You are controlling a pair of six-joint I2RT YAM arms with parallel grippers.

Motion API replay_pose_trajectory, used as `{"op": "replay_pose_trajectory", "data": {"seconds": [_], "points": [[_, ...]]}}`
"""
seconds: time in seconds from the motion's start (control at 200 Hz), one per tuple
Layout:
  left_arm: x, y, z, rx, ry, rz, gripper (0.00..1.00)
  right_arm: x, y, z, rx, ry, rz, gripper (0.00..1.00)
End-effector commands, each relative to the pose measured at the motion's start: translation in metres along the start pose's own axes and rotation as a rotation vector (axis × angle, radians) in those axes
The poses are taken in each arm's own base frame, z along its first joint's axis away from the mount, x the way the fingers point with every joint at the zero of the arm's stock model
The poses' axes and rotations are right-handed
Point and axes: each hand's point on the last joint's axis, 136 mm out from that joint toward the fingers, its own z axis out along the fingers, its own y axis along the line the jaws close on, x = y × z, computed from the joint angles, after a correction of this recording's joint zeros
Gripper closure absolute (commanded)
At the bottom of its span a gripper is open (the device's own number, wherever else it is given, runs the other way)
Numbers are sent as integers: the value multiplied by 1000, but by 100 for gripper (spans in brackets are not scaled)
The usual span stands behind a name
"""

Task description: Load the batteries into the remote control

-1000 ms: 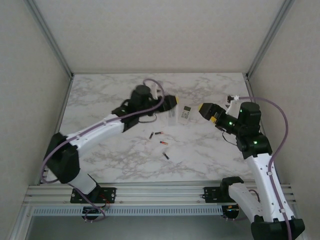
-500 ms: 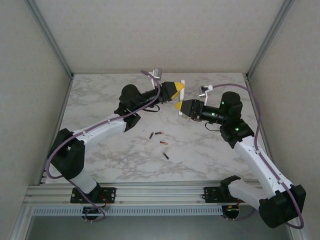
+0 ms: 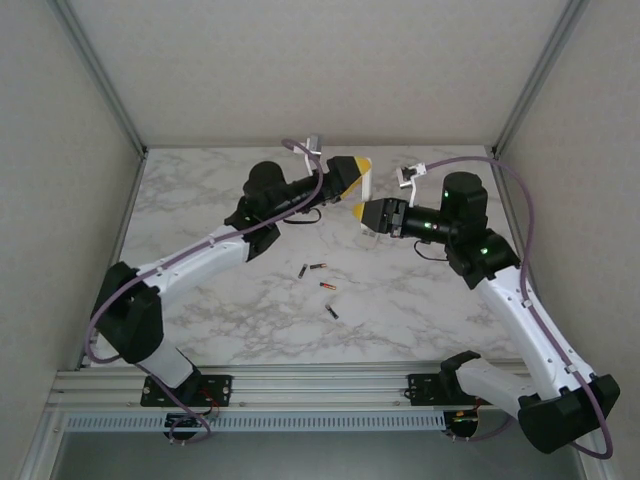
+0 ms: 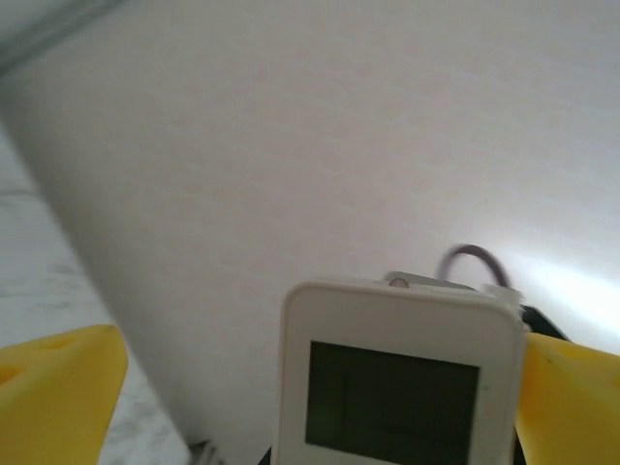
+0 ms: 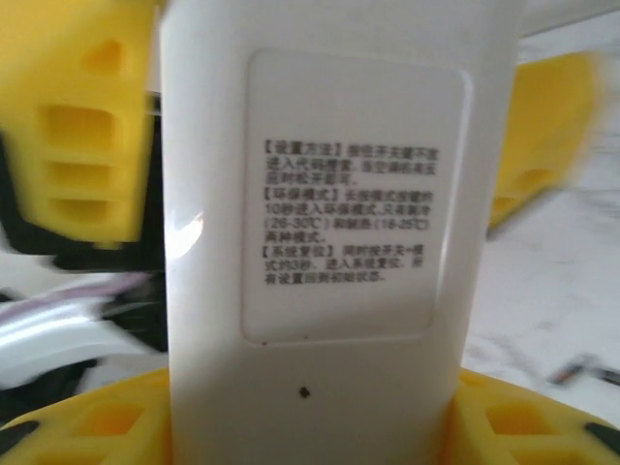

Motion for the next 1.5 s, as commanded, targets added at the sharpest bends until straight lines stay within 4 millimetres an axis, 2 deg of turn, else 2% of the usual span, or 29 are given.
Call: {"op": "replay_pose_trajectory", "data": {"seconds": [0.0,0.06,0.155,0.275,0.36,0.641,0.731,0.786,0.821,0.931,1.061,1.146,1.222,1.292,1.382,1.492], "points": [[-28,7,-34,-311,-112,152,1,12,-43,-8,276,115,-290,64],[-33,14,-53,-408,-135,133,1,14,-69,-10,407,186,-393,66],[-23,25,-64,-489,-69,85,7,13,-82,-2,499,267,-508,69],[8,31,-56,-437,66,-3,13,10,-74,17,470,289,-575,69],[21,36,-50,-408,109,-53,20,13,-67,27,446,311,-626,69],[36,50,-36,-331,122,-168,54,28,-55,41,398,360,-689,68],[36,51,-34,-314,120,-178,68,31,-53,42,383,358,-688,68],[35,51,-34,-309,113,-172,73,33,-52,42,376,364,-681,67],[34,50,-34,-306,104,-165,75,34,-51,42,369,363,-679,65],[28,44,-37,-284,73,-151,84,36,-40,43,315,364,-662,42],[18,34,-42,-254,35,-141,86,17,-33,38,356,263,-621,21],[10,31,-48,-256,0,-125,87,-4,-27,28,412,163,-587,13],[3,30,-54,-257,-31,-117,88,-24,-18,15,428,54,-537,9],[-1,31,-58,-247,-48,-114,91,-43,-14,0,446,-69,-415,6],[-6,24,-60,-201,-77,-88,94,-55,-31,-17,458,-229,-128,3],[-14,15,-61,-146,-120,-1,95,-47,-53,-16,345,-306,231,4]]}}
